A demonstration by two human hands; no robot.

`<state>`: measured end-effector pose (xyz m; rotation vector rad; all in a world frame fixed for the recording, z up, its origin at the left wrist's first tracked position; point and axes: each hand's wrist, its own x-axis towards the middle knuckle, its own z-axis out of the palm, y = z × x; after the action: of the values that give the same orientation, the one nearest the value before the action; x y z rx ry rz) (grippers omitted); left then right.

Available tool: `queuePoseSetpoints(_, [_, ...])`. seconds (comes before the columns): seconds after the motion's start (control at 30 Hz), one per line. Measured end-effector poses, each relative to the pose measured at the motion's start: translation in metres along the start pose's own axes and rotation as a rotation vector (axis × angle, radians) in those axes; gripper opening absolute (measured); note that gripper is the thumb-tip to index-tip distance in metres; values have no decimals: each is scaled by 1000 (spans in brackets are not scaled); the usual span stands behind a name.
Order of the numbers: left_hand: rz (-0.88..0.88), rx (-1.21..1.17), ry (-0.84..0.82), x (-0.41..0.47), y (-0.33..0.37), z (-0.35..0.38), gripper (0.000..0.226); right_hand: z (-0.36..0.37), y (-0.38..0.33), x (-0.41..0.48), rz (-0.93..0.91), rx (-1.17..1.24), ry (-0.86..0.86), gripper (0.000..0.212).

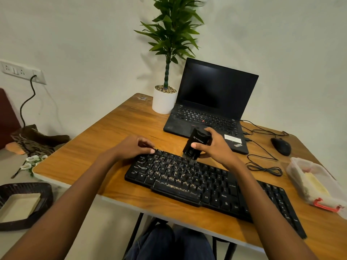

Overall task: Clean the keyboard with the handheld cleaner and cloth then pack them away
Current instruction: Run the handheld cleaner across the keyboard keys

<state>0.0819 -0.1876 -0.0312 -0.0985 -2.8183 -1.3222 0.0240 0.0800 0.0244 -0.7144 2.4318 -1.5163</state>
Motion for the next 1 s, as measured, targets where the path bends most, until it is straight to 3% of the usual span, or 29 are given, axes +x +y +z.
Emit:
queuePoseSetpoints(0.17, [-20, -216, 128, -7, -8, 18, 19, -6, -4, 1, 51, 5, -107, 40])
queuePoseSetpoints(0.3, [1, -145, 227, -8, -13, 25, 24, -13, -8, 4, 48, -34, -128, 41])
queuePoseSetpoints(0.43, [12, -136, 228, -8, -17, 25, 24, 17, -10, 13, -25, -12, -112, 39])
queuePoseSetpoints(0.67, [30, -178, 243, -7, -18, 26, 18, -8, -12, 13, 83, -56, -199, 38])
queuePoseSetpoints(0.87, [17, -183, 246, -7, -19, 26, 21, 30, -18, 27, -7, -58, -158, 38])
queuePoseSetpoints(1.0, [6, -175, 257, -7, -21, 26, 21, 5, -14, 17, 60, -40, -186, 38])
